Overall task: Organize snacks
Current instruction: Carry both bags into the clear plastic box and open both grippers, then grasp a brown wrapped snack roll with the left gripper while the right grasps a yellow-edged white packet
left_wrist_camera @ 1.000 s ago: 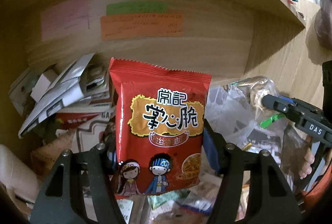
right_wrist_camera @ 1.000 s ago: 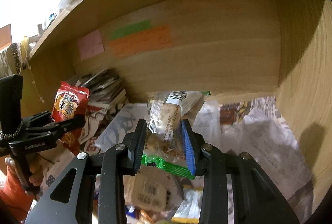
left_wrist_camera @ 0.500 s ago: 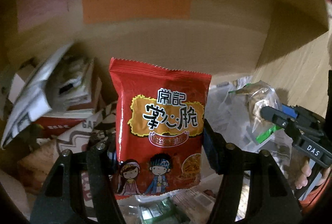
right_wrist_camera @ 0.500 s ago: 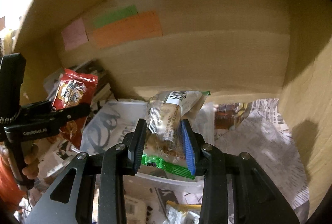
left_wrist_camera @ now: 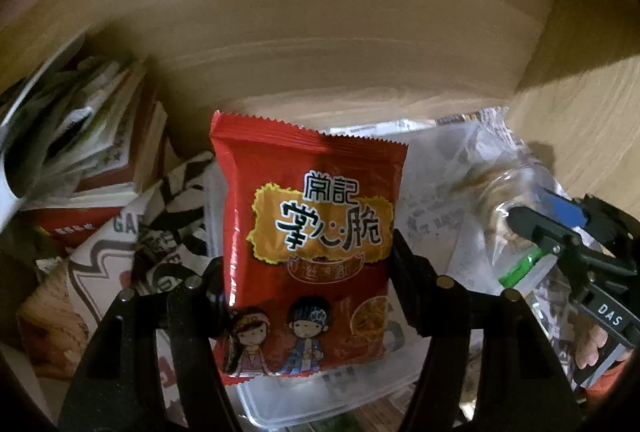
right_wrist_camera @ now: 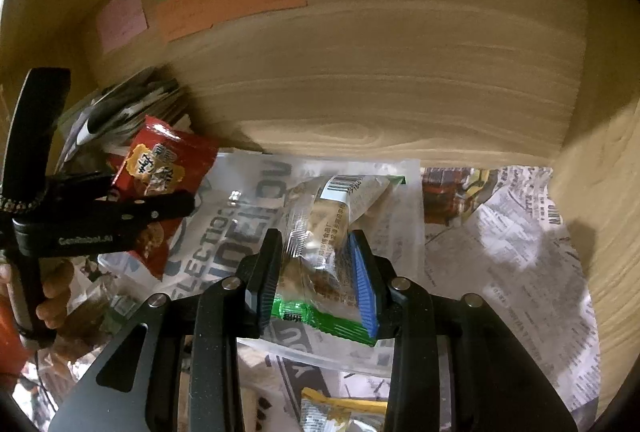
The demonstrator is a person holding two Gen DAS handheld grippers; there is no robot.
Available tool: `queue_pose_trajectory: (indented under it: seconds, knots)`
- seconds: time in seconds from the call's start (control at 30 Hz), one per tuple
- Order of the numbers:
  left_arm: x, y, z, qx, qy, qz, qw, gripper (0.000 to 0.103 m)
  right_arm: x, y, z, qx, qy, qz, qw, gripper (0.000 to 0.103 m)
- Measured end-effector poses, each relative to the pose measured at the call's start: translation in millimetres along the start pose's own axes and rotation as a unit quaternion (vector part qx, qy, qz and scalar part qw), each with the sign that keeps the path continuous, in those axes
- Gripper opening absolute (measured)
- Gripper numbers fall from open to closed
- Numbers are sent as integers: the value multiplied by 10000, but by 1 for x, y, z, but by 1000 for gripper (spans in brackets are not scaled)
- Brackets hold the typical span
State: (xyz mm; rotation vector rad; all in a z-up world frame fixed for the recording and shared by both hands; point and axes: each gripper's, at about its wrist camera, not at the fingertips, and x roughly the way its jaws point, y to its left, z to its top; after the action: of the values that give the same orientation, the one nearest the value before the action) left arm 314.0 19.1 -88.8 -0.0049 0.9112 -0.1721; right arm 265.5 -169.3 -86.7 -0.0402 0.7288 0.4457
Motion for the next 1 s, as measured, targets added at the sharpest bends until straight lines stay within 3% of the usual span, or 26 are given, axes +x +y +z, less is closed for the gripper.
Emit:
queue_pose_trajectory:
  seconds: [0.13,0.23,0.4,0.77,1.0]
  knots:
    - [-5,-11,3,186,-95,16,9998,73,-3,5,1,-53,-23,36,10000,33]
    - [-18,-13,2,246,-263,29,9993,79,-10,9,2,-68,-130,11,9999,44]
    - [-45,-11,-8,210,-569,18,9982,80,-28,17,1,-150,-300,-127,9994,49]
    - [-119,8,-56,-14,-1261,216,9918,93,-87,18,-13,41,-725,-169,9972,60]
    - [-139,33,-99,-195,-1209,377,9918,94,-106,17,-38,123,-751,-446,9961,60]
